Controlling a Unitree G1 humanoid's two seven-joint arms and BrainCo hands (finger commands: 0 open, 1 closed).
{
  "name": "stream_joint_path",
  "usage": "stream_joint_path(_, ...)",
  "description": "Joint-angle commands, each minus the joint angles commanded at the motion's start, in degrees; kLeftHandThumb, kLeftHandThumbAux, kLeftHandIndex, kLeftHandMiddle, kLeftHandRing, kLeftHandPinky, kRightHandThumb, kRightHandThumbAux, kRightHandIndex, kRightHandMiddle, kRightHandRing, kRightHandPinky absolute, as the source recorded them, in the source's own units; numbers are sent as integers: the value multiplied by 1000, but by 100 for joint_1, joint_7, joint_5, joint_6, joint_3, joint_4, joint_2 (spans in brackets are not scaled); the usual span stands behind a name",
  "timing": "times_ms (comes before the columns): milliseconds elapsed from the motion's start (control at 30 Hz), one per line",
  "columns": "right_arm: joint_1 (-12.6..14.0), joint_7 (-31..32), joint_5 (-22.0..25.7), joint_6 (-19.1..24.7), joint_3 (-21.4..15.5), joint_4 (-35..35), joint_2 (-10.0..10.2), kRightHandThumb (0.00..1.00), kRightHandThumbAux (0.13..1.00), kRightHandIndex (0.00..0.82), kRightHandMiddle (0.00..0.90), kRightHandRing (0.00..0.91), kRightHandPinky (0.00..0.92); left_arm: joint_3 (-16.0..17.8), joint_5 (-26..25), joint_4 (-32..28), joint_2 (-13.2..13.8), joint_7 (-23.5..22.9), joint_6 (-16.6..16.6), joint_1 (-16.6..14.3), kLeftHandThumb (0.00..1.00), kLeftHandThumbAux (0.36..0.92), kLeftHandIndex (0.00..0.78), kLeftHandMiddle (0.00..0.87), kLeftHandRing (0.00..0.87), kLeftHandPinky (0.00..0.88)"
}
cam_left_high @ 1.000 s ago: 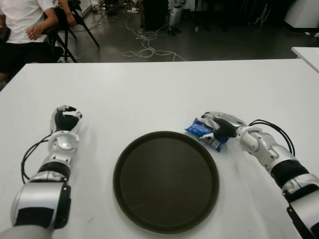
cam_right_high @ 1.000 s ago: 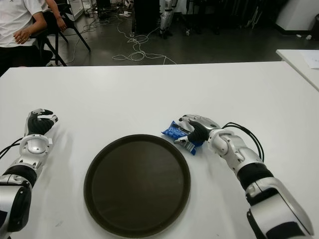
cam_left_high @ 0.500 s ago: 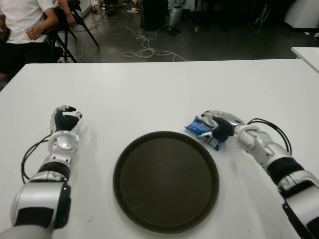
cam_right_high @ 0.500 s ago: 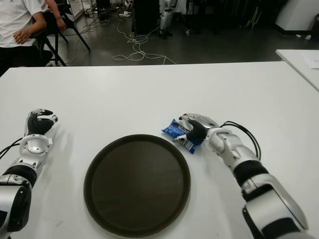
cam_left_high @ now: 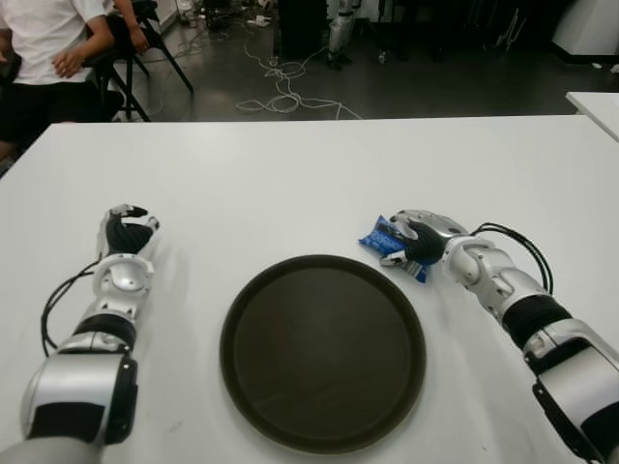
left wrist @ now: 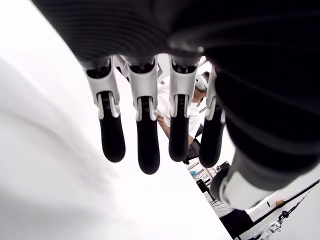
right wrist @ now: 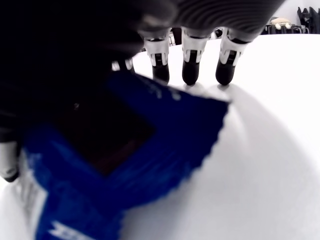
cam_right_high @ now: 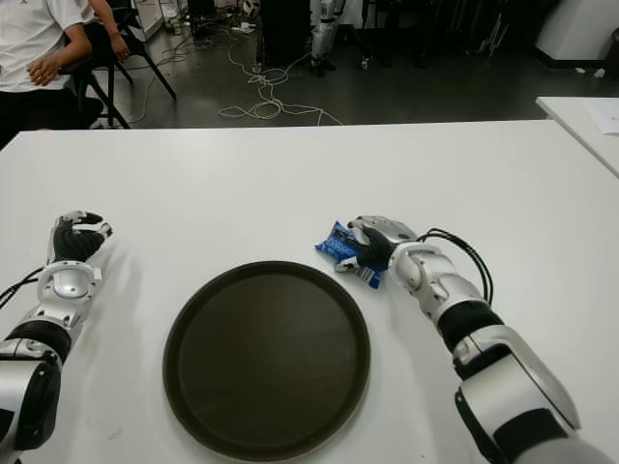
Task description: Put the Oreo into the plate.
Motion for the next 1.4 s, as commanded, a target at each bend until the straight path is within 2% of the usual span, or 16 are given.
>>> stream_joint_path(333,-41,-2,-6,89,64,59,21,70,498,0,0,0,0,-8,-2,1,-4,5,20,-3,675,720,399,297,336,362)
stream_joint_path(633,-4,-23,12,153,57,-24,7,73,487,0,0,0,0,-4,-7,4,-6,1,33,-9,674,721,398,298,336,361)
stream_joint_path(967,183,13,17,212,46,-364,-85,57,493,0,0,0,0,7,-21,5,-2,-26,42,-12,675,720,399,301,343,373)
stream_joint_path(1400,662,372,-84,846,56,-1500,-429,44,500,0,0,0,0,11,-11,5,-6,13,91,-18,675,720,399,290,329,355)
